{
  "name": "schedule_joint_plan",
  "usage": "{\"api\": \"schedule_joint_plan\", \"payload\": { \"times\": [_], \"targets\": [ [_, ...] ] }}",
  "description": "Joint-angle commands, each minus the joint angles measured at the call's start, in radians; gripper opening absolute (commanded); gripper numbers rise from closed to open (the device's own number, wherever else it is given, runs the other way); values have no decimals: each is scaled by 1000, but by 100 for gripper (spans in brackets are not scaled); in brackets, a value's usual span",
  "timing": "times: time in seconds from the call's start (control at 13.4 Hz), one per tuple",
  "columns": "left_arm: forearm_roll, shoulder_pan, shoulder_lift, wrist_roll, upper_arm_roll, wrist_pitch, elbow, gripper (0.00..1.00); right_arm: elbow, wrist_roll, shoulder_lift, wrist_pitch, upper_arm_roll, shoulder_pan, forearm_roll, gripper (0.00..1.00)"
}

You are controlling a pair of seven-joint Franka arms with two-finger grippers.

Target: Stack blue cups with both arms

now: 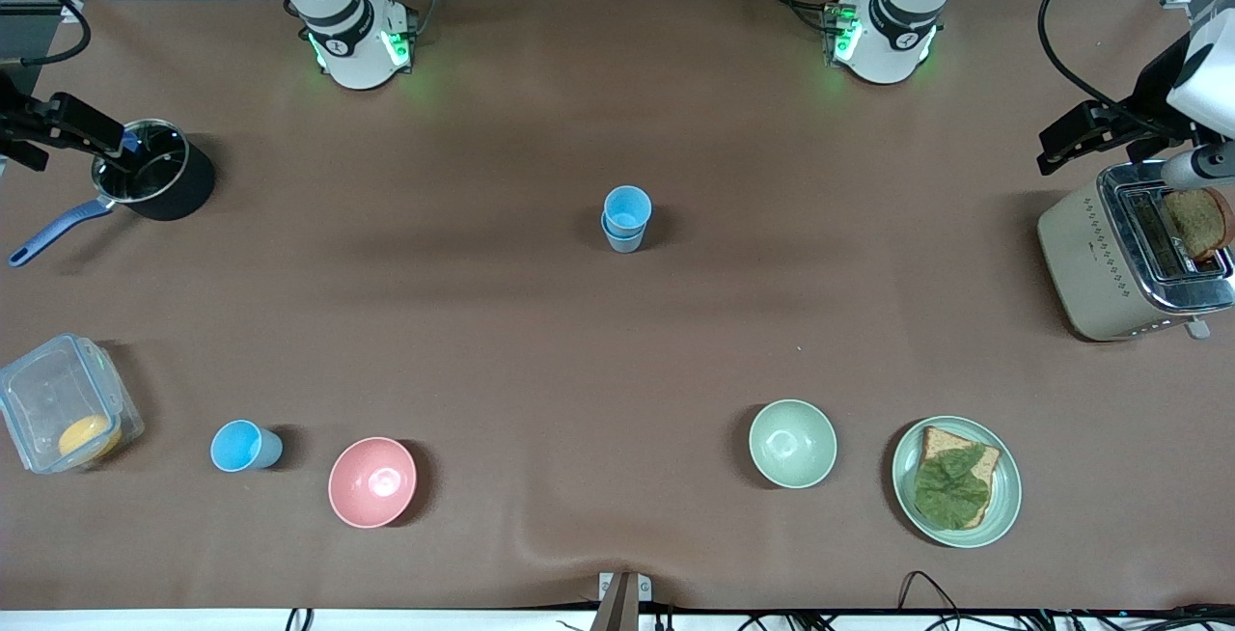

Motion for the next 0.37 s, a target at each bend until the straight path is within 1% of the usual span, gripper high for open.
{"api": "schedule_joint_plan", "payload": {
  "times": [0.0,0.3],
  "targets": [
    [-15,4,-11,71,0,-16,3,100,24,14,11,-16,6,-13,18,100],
    [-20,7,-10,79,3,-44,9,100,18,14,9,-20,6,-14,18,100]
  ]
}}
